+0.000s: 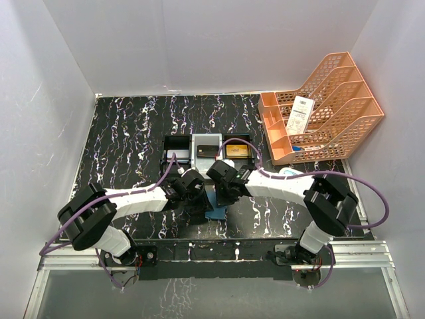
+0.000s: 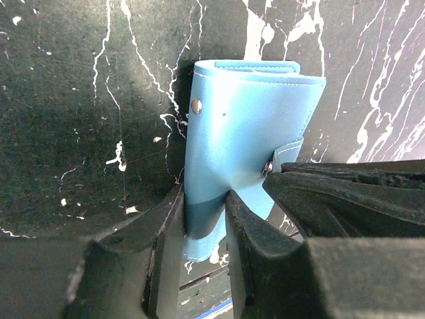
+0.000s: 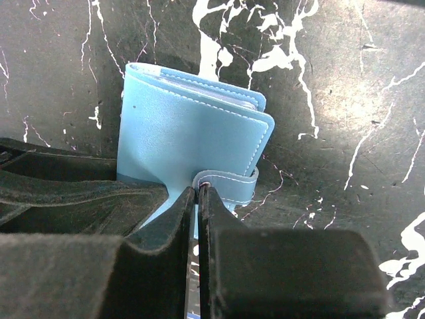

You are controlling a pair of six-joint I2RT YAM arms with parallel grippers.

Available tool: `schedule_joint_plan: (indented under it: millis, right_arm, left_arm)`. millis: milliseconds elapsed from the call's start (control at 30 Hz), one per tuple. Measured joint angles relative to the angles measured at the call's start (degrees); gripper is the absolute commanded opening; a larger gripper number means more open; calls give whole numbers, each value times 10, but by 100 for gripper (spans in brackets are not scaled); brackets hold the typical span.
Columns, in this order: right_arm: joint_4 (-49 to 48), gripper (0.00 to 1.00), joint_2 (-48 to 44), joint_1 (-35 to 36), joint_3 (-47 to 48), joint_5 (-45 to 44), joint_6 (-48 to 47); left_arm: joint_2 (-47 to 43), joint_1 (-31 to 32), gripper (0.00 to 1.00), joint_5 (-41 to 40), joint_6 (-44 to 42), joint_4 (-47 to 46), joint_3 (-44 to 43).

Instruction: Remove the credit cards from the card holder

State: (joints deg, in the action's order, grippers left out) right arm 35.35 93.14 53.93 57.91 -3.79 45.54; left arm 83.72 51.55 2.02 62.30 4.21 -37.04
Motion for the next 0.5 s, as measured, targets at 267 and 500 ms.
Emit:
schedule_joint_plan:
  millis: [267,500]
  right_arm:
    - [19,0,-29,-9,-35,-29,-1]
    - [52,12,-49,-27,-48,-49,-5]
  left_arm:
    - [-1,0,0,-2,17,2,3]
    - [-5,0,0,-6,16,7,2]
